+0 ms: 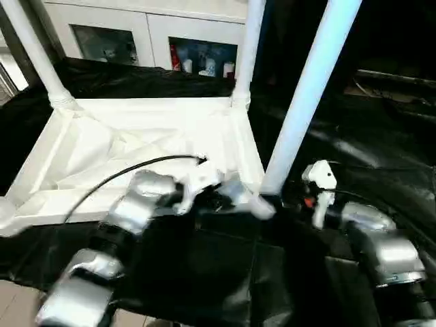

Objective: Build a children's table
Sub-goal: Rotate leg to tighten

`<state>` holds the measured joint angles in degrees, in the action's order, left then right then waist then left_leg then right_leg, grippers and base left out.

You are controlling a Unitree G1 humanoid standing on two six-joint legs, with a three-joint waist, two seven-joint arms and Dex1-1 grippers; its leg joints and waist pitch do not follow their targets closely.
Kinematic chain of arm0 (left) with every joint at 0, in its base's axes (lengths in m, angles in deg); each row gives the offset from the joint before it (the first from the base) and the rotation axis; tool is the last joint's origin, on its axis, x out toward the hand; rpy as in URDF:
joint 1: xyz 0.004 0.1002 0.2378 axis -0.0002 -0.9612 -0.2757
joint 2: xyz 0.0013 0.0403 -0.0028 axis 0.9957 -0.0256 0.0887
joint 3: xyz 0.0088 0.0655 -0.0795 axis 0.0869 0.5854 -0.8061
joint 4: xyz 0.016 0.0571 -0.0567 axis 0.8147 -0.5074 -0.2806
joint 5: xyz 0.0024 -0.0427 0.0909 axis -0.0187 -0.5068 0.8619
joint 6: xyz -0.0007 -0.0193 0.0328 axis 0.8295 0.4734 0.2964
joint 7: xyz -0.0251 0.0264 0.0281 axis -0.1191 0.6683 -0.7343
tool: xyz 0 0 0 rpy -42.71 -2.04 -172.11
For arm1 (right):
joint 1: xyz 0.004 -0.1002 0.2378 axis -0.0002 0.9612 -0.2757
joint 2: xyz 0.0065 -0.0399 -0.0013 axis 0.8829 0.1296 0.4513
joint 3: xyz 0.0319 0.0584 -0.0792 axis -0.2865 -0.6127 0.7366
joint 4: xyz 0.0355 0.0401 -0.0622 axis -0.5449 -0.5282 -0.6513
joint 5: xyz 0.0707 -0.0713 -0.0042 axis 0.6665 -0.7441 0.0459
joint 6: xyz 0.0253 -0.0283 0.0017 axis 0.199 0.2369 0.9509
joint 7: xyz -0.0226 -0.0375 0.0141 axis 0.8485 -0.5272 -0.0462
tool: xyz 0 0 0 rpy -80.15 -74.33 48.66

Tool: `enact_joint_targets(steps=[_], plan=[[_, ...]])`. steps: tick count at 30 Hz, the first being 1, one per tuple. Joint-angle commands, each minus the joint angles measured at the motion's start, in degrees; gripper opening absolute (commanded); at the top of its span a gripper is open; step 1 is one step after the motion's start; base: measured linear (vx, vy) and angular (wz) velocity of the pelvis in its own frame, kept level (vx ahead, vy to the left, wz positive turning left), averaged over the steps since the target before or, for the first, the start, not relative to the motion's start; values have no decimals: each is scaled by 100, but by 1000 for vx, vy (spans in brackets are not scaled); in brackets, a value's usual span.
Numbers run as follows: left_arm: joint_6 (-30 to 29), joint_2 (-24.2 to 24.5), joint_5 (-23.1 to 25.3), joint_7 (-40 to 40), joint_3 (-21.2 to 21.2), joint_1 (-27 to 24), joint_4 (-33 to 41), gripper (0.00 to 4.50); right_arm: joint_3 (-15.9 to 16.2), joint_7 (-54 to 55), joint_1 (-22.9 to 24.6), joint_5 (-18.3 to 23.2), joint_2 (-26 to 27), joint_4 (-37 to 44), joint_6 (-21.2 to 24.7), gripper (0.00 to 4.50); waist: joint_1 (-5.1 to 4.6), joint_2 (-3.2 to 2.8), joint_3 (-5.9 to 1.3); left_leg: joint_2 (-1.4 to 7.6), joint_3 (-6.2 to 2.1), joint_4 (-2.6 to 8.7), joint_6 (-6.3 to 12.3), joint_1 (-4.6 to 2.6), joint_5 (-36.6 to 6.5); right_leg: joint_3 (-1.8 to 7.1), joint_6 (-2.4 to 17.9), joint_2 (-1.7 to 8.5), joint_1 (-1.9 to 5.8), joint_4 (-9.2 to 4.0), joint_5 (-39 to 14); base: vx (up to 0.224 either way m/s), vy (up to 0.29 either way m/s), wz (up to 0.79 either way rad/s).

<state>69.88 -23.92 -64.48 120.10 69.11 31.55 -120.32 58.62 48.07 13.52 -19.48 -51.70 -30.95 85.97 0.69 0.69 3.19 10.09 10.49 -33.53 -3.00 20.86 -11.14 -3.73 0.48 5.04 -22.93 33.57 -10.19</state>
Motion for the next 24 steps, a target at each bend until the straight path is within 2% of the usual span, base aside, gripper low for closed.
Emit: enact_joint_targets(steps=[1, 4, 5, 6, 7, 8, 10, 11, 12, 14, 16, 18, 20, 21, 23, 24], plan=[[-154, -230, 21, -772, -102, 26, -250, 0, 235, 428, 162, -162, 197, -246, 220, 199, -24, 109, -226, 293, -122, 458, 206, -23, -1511, 240, 960, 347, 200, -502, -2496, 0, 0, 0], [-312, -572, 80, -1346, -153, 189, -462, 0, 63, 1541, 166, -374, 714, -473, 308, 198, -61, 95, -220, 296, -126, 470, 173, -79, -1764, 253, 859, 355, 140, -560, -2730, 0, 0, 0], [-360, -702, 114, -1554, -164, 245, -526, 0, 18, 1893, 149, -428, 895, -557, 335, 198, -78, 59, -216, 287, -142, 486, 133, -64, -1851, 246, 812, 357, 144, -581, -2817, 0, 0, 0], [-403, -822, 138, -1684, -153, 286, -564, 0, -27, 2215, 107, -471, 1066, -643, 363, 198, -83, 57, -221, 289, -157, 499, 90, -63, -1914, 236, 760, 360, 150, -587, -2860, 0, 0, 0], [-412, -895, 162, -1759, -150, 316, -606, 0, -57, 2406, 76, -505, 1174, -691, 379, 198, -84, 57, -208, 286, -154, 499, 79, -84, -2013, 241, 731, 358, 114, -617, -2910, 0, 0, 0], [-424, -1004, 204, -1879, -129, 346, -640, 0, -58, 2626, 1, -576, 1296, -788, 359, 198, -87, 54, -207, 278, -160, 499, 71, -95, -2115, 237, 693, 359, 111, -625, -2997, 0, 0, 0], [-393, -1154, 258, -1911, -44, 369, -669, 0, 7, 2905, -132, -768, 1451, -918, 298, 198, -93, 37, -203, 274, -164, 504, 59, -91, -2169, 237, 659, 358, 101, -640, -3054, 0, 0, 0], [-381, -1190, 268, -1910, -15, 369, -671, 0, 41, 2951, -181, -837, 1481, -964, 245, 198, -105, 49, -208, 270, -177, 515, 54, -73, -2196, 230, 615, 360, 120, -642, -3075, 0, 0, 0], [-366, -1199, 266, -1889, 0, 367, -672, 0, 57, 2931, -200, -844, 1483, -987, 195, 198, -94, 46, -210, 273, -171, 512, 67, -80, -2209, 236, 589, 362, 111, -654, -3046, 0, 0, 0], [-307, -1163, 254, -1755, 41, 348, -655, 0, 63, 2748, -234, -757, 1452, -1006, 85, 253, -90, 59, -213, 273, -169, 514, 116, -61, -2173, 244, 589, 372, 122, -650, -2976, 0, 0, 0], [-211, -1050, 232, -1552, 63, 331, -643, 0, 5, 2564, -242, -642, 1403, -931, 74, 253, -81, 54, -221, 282, -170, 519, 163, -41, -2096, 248, 608, 375, 140, -636, -2840, 0, 0, 0], [-105, -892, 196, -1303, 76, 309, -624, 0, 85, 2220, -270, -624, 1237, -852, 10, 290, -74, 67, -234, 282, -163, 518, 221, -16, -1983, 252, 666, 374, 166, -610, -2664, 0, 0, 0], [-93, -768, 177, -1110, 90, 278, -584, 0, 48, 1944, -257, -486, 1097, -731, 141, 295, -63, 83, -237, 285, -146, 509, 287, -8, -1871, 260, 732, 377, 175, -591, -2510, 0, 0, 0], [-21, -617, 153, -863, 107, 230, -538, 0, 97, 1480, -232, -414, 813, -615, 185, 295, -52, 79, -235, 281, -135, 501, 334, -10, -1812, 266, 772, 380, 176, -590, -2485, 0, 0, 0], [62, -487, 127, -630, 116, 189, -503, 0, 190, 1003, -203, -390, 530, -537, 127, 295, -39, 83, -244, 283, -134, 495, 403, 21, -1651, 259, 787, 383, 220, -575, -2394, 0, 0, 0], [220, -389, 69, -375, 141, 125, -418, 0, 257, 657, -172, -318, 366, -452, 147, 295, -26, 39, -244, 288, -126, 490, 429, 20, -1563, 261, 844, 387, 211, -568, -2308, 0, 0, 0]])
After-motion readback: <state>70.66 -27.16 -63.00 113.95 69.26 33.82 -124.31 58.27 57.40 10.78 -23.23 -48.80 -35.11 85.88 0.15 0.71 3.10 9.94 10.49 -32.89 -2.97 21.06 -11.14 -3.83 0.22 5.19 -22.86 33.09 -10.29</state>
